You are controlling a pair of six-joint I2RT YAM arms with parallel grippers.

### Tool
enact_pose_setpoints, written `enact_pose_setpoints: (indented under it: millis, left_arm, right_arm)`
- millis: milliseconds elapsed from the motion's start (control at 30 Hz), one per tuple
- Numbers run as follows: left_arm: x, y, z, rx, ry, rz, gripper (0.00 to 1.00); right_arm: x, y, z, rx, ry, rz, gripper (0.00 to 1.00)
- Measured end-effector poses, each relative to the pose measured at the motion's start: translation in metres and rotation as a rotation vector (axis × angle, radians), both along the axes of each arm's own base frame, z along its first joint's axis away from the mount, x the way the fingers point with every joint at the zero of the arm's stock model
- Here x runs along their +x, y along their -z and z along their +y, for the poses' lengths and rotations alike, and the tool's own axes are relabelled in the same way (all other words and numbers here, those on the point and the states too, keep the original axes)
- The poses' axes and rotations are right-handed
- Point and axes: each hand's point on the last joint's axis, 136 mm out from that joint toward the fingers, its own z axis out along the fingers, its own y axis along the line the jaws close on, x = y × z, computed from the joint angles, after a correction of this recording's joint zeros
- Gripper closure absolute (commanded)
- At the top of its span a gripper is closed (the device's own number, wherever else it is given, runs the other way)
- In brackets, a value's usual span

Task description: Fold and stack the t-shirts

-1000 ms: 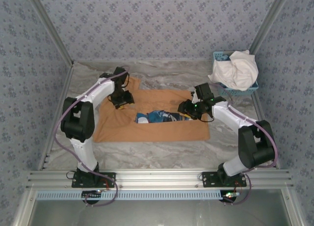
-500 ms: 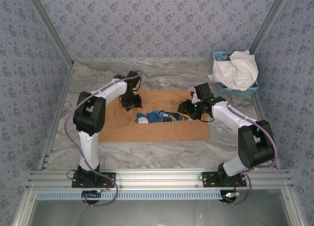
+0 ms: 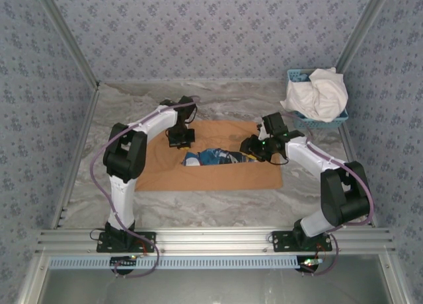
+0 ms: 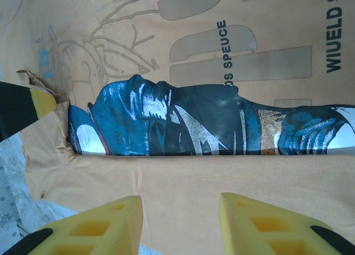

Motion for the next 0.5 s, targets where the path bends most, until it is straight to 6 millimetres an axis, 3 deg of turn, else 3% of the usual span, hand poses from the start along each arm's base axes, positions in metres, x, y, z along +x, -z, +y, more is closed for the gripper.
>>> enact_pose_setpoints:
  millis: [67, 200, 267, 367, 500]
  left_arm:
    - [0.000, 0.000, 0.000, 0.001, 0.003, 0.001, 0.94]
    - [0.000, 0.000, -0.001, 0.001, 0.025, -0.002, 0.57]
    - [0.000, 0.000, -0.001, 0.004, 0.028, -0.008, 0.47]
    - [0.003, -0.009, 0.001, 0.010, 0.019, -0.038, 0.45]
    - [0.000, -0.044, 0.011, -0.031, -0.058, -0.120, 0.51]
  right_arm:
    - [0.000, 0.001, -0.001, 0.000, 0.001, 0.002, 0.57]
    - [0.000, 0.001, -0.001, 0.000, 0.004, 0.001, 0.58]
    - [0.000, 0.002, -0.002, -0.002, 0.006, 0.004, 0.58]
    - [-0.004, 0.006, -0.007, -0.009, 0.025, 0.017, 0.57]
    - [-0.008, 0.012, -0.029, -0.032, 0.103, 0.034, 0.57]
